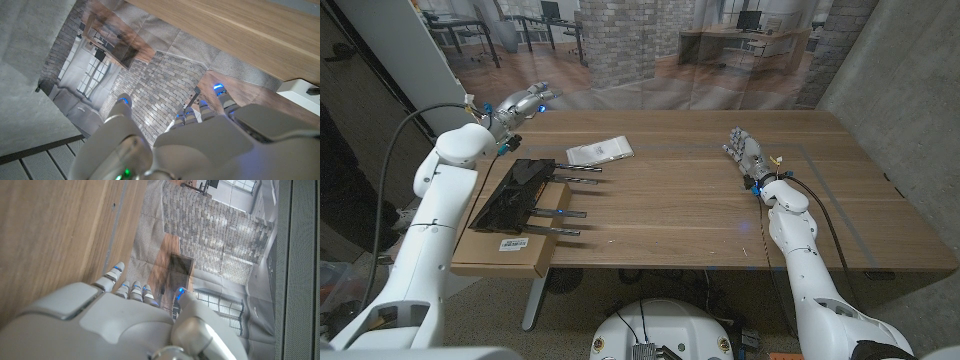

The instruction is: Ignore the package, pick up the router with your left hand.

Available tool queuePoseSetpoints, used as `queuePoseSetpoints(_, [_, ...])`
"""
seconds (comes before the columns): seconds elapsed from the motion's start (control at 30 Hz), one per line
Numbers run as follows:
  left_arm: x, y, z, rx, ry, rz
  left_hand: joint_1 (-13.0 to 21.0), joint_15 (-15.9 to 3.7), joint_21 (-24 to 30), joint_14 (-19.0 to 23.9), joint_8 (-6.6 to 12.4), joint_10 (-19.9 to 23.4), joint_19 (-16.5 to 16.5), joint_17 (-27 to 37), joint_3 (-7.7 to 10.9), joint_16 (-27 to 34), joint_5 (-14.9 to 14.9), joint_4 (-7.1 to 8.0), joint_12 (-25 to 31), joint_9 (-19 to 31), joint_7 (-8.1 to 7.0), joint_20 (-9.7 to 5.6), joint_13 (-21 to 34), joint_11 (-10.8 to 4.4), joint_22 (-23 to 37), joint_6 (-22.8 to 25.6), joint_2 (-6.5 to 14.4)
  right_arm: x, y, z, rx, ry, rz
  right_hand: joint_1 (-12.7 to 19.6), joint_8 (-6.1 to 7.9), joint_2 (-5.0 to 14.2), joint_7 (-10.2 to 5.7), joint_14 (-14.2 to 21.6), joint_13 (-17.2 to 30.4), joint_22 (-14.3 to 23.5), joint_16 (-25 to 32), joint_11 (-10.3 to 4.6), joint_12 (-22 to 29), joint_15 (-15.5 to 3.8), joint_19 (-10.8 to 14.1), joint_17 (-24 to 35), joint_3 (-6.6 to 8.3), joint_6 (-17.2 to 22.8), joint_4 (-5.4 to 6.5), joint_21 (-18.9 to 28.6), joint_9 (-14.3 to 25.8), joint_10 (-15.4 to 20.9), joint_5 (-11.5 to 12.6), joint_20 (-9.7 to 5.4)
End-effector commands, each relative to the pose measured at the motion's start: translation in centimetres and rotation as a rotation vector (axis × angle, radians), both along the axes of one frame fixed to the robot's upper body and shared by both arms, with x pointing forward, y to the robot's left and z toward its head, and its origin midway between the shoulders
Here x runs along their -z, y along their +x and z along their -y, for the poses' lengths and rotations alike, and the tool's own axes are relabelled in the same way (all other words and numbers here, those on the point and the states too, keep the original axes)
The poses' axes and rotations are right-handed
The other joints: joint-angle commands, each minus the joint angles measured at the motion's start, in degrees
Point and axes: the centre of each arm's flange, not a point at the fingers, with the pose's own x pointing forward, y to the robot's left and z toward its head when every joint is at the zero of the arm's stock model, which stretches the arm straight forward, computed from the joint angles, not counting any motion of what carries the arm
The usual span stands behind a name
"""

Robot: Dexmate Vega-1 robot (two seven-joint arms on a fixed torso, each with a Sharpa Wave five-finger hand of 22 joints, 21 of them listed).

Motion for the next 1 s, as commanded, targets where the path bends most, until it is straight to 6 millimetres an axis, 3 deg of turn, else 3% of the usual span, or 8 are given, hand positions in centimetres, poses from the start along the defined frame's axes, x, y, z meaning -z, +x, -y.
queuePoseSetpoints(0.03, [-1.1,-0.7,-0.8,-0.023,0.078,-0.049,0.86,0.20,-0.21,0.36,0.39,-0.64,-1.26,0.12,-0.04,0.23,-0.10,-0.66,0.35,0.28,0.50,0.43,0.18,0.49,0.28,-2.12,-0.15,0.2,-0.2,-0.2,0.000,0.003,0.000,-0.71,0.38,2.39,0.27,-0.18,0.26,0.17,0.15,0.15,0.40,0.42,0.39,-0.02,0.18,-0.36,-0.28,0.29,0.24,-0.33,0.49,-1.49])
queuePoseSetpoints(0.6, [-2.7,0.1,-1.4,-0.011,0.183,-0.168,2.01,-0.06,-0.88,-0.51,0.52,-0.36,-1.35,0.11,-0.11,-0.26,-0.17,-1.26,0.32,0.33,0.74,-0.23,0.24,0.96,0.32,-0.69,-0.28,0.3,0.0,-0.5,0.001,0.006,-0.004,-0.77,0.37,2.32,0.24,-0.13,0.26,0.16,0.16,0.11,0.40,0.46,0.43,-0.01,0.18,-0.41,-0.33,0.29,0.24,-0.32,0.51,-1.43])
queuePoseSetpoints(0.73, [-3.4,0.4,-1.4,-0.007,0.233,-0.212,2.57,-0.10,-1.12,-0.58,0.44,-0.59,-1.33,0.11,-0.11,-0.30,-0.15,-1.49,0.18,0.36,0.77,-0.40,0.26,0.37,0.33,-0.57,-0.33,0.3,0.2,-0.6,0.000,0.008,-0.005,-0.76,0.38,2.32,0.31,-0.14,0.26,0.16,0.15,0.15,0.40,0.48,0.45,-0.03,0.21,-0.38,-0.37,0.29,0.24,-0.31,0.52,-1.41])
queuePoseSetpoints(0.83, [-3.7,0.5,-1.4,-0.005,0.258,-0.244,3.12,0.19,-1.33,-0.64,0.30,-0.81,-1.29,0.11,-0.09,-0.33,-0.11,-1.67,0.08,0.39,1.17,-0.27,0.29,1.14,0.34,-0.65,-0.31,0.3,0.3,-0.6,0.000,0.010,-0.007,-0.79,0.39,2.30,0.31,-0.11,0.26,0.16,0.16,0.21,0.42,0.48,0.48,-0.02,0.20,-0.37,-0.37,0.30,0.24,-0.27,0.52,-1.41])
queuePoseSetpoints(1.0, [-4.0,0.8,-1.4,-0.007,0.300,-0.279,4.01,0.09,-1.58,-0.68,0.20,-0.95,-1.07,0.12,-0.02,-0.34,-0.05,-1.90,0.00,0.42,1.27,-0.58,0.32,1.21,0.35,-0.64,-0.24,0.4,0.4,-0.6,0.002,0.011,-0.008,-0.74,0.43,2.29,0.39,-0.03,0.26,0.16,0.17,0.26,0.41,0.56,0.52,-0.04,0.23,-0.26,-0.44,0.31,0.24,-0.27,0.54,-1.38])
